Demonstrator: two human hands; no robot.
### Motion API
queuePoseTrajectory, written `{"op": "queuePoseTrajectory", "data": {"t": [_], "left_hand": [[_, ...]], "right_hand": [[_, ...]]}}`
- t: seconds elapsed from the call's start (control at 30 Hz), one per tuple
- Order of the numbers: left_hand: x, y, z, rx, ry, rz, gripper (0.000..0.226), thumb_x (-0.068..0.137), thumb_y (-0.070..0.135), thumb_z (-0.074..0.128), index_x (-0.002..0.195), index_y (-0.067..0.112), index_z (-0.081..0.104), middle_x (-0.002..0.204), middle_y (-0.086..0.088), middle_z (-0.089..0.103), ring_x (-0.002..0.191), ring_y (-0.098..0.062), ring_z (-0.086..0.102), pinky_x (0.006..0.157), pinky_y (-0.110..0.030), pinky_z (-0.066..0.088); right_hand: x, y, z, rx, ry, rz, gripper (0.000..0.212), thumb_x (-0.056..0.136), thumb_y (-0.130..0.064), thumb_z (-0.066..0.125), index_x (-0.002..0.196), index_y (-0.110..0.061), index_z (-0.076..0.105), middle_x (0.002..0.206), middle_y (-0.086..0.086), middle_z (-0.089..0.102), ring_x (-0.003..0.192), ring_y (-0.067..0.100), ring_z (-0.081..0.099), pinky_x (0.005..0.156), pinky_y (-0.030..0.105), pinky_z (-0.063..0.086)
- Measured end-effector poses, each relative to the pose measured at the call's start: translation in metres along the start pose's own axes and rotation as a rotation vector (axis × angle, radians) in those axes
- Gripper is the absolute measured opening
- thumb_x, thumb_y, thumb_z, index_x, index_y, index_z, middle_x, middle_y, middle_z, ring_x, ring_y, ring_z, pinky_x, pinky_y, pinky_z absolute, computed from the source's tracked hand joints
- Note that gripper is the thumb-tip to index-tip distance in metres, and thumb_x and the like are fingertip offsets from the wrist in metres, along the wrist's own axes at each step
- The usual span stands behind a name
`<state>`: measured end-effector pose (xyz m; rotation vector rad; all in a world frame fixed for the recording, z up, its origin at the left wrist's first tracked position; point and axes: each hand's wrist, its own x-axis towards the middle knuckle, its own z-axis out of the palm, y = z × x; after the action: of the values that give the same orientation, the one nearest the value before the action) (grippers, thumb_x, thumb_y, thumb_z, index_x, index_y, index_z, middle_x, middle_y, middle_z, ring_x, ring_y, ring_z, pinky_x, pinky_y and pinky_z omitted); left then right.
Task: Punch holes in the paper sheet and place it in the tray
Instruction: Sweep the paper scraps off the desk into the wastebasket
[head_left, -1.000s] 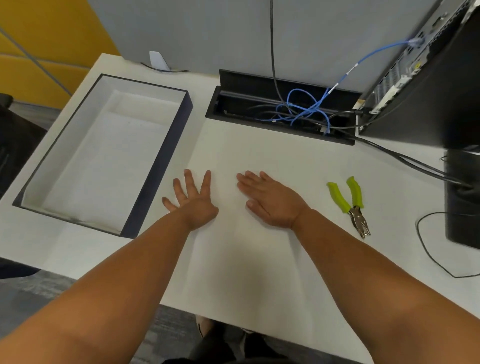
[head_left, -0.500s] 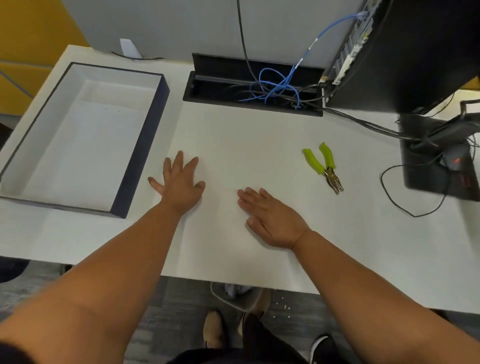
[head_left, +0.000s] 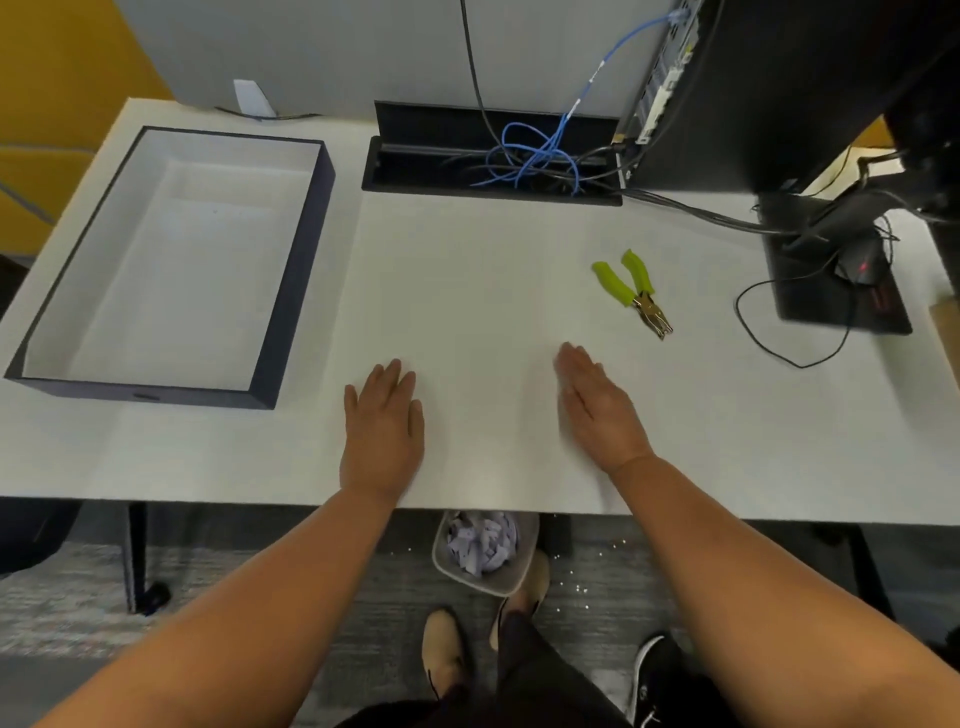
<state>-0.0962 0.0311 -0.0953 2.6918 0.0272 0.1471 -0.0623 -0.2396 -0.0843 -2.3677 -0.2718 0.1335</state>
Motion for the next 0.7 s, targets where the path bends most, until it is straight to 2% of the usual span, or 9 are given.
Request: {"op": "queuePoseTrajectory", "data": {"t": [0.13,0.3,0.43,0.57,0.7], "left_hand": [[-0.003,-0.003,0.003,-0.032,0.027,0.027,0.035,0.095,0.006,0.05,0.129,0.0,0.056,0.143,-0.019,0.045,0.136,-0.035,0.037,0.115,-0.055,0.012],[0.002,-0.005,0.006,-0.035,0.022,0.042,0.034,0.092,0.003,0.051,0.126,-0.002,0.058,0.141,-0.02,0.047,0.136,-0.034,0.037,0.114,-0.06,0.011],[0.004,-0.007,0.006,-0.035,0.011,0.064,0.035,0.093,0.004,0.051,0.127,0.0,0.057,0.143,-0.018,0.045,0.137,-0.033,0.035,0.114,-0.059,0.008],[0.004,-0.009,0.002,-0.064,0.0,0.083,0.036,0.096,0.007,0.048,0.131,0.001,0.054,0.146,-0.015,0.043,0.139,-0.03,0.033,0.116,-0.055,0.003],[0.002,-0.01,0.0,-0.069,-0.031,0.121,0.037,0.097,0.007,0.048,0.133,0.002,0.052,0.147,-0.015,0.042,0.14,-0.031,0.031,0.116,-0.051,0.002]], "right_hand": [[0.0,-0.004,0.019,-0.176,-0.073,-0.065,0.051,0.1,-0.012,0.03,0.149,-0.003,0.024,0.158,0.015,0.019,0.147,0.023,0.01,0.118,0.03,-0.006],[0.001,-0.02,0.036,-0.277,-0.172,-0.208,0.054,0.099,-0.019,0.025,0.15,-0.004,0.022,0.159,0.013,0.017,0.148,0.024,0.009,0.119,0.033,-0.004],[-0.008,-0.029,0.043,-0.301,-0.25,-0.344,0.055,0.098,-0.025,0.022,0.148,-0.004,0.03,0.157,0.011,0.023,0.146,0.023,0.014,0.12,0.038,0.003],[-0.025,-0.031,0.045,-0.267,-0.238,-0.363,0.051,0.097,-0.021,0.028,0.143,-0.003,0.041,0.153,0.012,0.034,0.144,0.025,0.025,0.12,0.038,0.01],[-0.048,-0.023,0.039,-0.219,-0.129,-0.344,0.045,0.094,-0.013,0.038,0.134,0.0,0.053,0.144,0.015,0.047,0.137,0.025,0.038,0.118,0.035,0.02]]}}
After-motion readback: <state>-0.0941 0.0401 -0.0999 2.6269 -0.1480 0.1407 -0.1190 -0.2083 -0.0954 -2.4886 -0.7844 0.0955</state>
